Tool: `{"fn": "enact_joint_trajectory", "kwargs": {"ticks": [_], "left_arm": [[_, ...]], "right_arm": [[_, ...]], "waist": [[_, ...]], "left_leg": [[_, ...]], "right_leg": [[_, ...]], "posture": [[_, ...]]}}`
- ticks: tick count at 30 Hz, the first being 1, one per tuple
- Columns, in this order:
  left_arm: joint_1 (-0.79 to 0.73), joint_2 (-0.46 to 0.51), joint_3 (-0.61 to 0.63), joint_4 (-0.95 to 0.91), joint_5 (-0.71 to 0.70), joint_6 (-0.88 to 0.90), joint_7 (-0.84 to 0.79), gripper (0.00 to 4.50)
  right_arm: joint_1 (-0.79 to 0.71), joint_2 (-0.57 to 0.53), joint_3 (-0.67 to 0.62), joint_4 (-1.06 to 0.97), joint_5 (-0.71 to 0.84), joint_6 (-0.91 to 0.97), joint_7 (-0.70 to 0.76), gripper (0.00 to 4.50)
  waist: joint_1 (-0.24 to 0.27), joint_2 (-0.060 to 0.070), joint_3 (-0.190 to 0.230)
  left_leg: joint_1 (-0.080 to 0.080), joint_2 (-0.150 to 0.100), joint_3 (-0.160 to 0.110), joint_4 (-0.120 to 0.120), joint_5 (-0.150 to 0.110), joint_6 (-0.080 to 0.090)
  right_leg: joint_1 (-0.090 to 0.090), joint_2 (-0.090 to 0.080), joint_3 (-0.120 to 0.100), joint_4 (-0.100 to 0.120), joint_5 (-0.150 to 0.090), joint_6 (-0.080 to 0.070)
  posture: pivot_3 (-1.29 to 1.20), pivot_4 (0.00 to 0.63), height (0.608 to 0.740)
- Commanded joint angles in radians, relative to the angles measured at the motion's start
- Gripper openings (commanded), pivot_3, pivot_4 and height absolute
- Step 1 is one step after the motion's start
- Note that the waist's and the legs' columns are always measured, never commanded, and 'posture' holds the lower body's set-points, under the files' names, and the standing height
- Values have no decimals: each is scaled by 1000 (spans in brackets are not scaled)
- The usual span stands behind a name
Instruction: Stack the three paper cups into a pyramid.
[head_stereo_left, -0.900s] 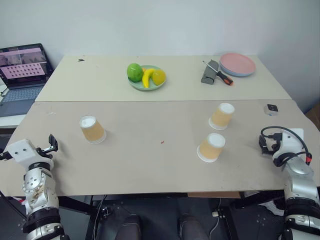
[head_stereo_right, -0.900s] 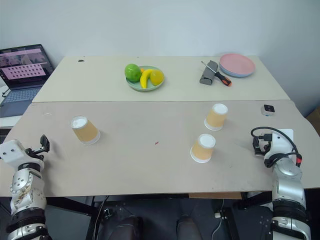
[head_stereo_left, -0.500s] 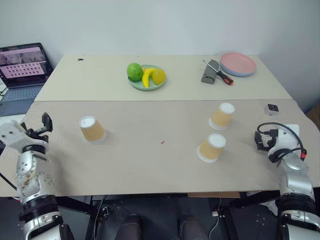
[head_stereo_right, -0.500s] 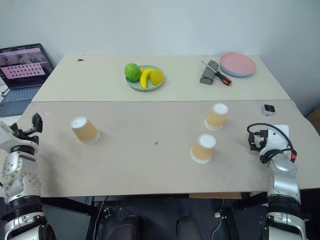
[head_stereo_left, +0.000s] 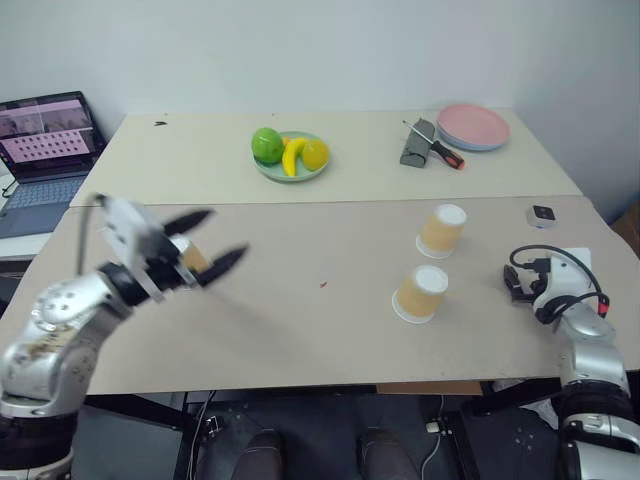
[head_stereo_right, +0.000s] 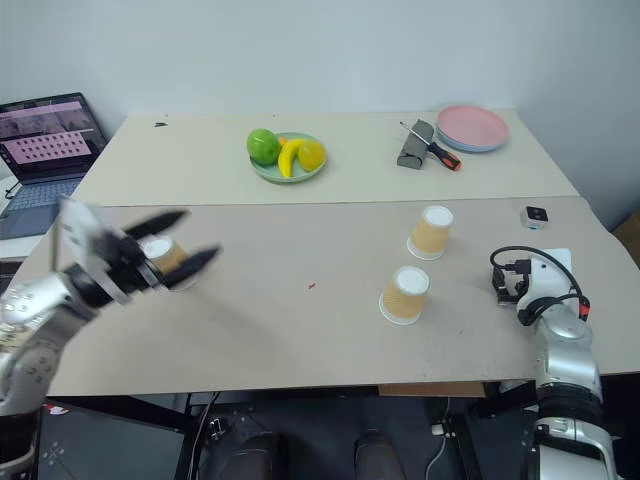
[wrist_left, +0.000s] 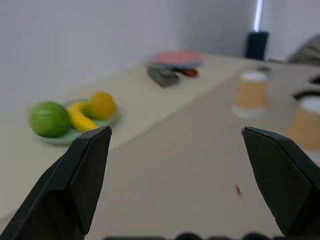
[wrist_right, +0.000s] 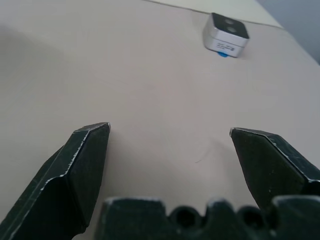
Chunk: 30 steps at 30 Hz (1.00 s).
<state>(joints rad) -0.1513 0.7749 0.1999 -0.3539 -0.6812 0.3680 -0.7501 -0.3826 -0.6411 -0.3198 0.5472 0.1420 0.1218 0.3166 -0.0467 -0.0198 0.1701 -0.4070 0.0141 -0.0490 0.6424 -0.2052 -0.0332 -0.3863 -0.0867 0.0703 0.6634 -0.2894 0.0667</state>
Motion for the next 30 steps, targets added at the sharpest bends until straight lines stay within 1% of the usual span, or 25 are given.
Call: {"fn": "enact_joint_trajectory", "kwargs": {"ticks": [1, 4, 7, 8, 9, 11, 14, 15, 17, 20, 24, 30], "left_arm": [[-33, 13, -21, -6, 33, -38, -83, 4443], [-59, -5, -47, 3, 43, -37, -114, 4443], [-75, -25, -81, 3, 45, -29, -147, 4443], [-77, -32, -94, 1, 47, -26, -156, 4443], [-76, -37, -105, -1, 49, -24, -166, 4443], [-71, -42, -123, -5, 49, -17, -191, 4443], [-51, -34, -133, -13, 45, -11, -224, 4443], [-40, -29, -132, -15, 45, -11, -236, 4443], [-20, -20, -127, -22, 47, -10, -251, 4443], [0, -8, -114, -31, 45, -4, -261, 4443], [10, -3, -102, -43, 43, 6, -260, 4443], [6, 5, -89, -37, 47, 15, -257, 4443]], "right_arm": [[-4, -155, 11, -46, 48, 62, 256, 4500], [65, -290, 10, -118, 112, 141, 493, 4500], [233, -422, -37, -296, 240, 215, 787, 4500], [297, -453, -54, -362, 281, 233, 872, 4500], [338, -472, -65, -410, 306, 247, 922, 4500], [331, -473, -54, -464, 321, 265, 912, 4500], [271, -431, 10, -524, 291, 264, 851, 4500], [248, -413, 34, -537, 281, 268, 829, 4500], [215, -385, 68, -551, 262, 270, 797, 4500], [168, -340, 126, -556, 223, 254, 753, 4500], [137, -297, 165, -582, 221, 260, 738, 4500], [109, -278, 197, -635, 243, 285, 750, 4500]], "waist": [[1, 0, 0], [8, 1, 0], [11, 1, 0], [10, 0, 0], [10, 0, 0], [-3, -1, 0], [-21, -1, 1], [-23, -1, 1], [-24, -1, 1], [-9, -1, 1], [10, -1, 1], [15, -1, 1]], "left_leg": [[0, 0, 0, 0, 0, 0], [-1, 0, 0, 0, 0, 0], [-2, 0, 0, 0, -1, 1], [-1, 0, 0, 0, -1, 1], [-1, 1, 0, 1, -1, 1], [1, 1, 0, 0, -1, 1], [5, 1, 0, 1, -1, 1], [8, 2, 0, 1, -1, 1], [9, 3, 0, 0, -1, 1], [6, 3, -1, 0, -1, 1], [-2, 2, -2, 1, -1, 2], [-2, 2, -1, 2, -1, 2]], "right_leg": [[0, 0, 0, 0, 0, 0], [0, -1, -1, -2, 0, 0], [1, -1, -1, -3, 0, 0], [2, -1, -1, -4, 0, 1], [2, 0, -1, -4, 0, 1], [5, 0, -1, -4, 0, 1], [8, 1, 1, -4, 1, 0], [11, 2, 1, -4, 0, 0], [12, 3, 0, -5, 0, 1], [11, 4, -1, -7, 0, 0], [2, 2, -1, -6, 1, 0], [2, 2, -1, -5, 1, 0]], "posture": [[0, 150, 740], [0, 150, 740], [0, 150, 740], [0, 150, 740], [0, 150, 740], [0, 150, 740], [0, 150, 740], [0, 150, 740], [0, 150, 740], [0, 150, 740], [0, 150, 740], [0, 150, 740]]}}
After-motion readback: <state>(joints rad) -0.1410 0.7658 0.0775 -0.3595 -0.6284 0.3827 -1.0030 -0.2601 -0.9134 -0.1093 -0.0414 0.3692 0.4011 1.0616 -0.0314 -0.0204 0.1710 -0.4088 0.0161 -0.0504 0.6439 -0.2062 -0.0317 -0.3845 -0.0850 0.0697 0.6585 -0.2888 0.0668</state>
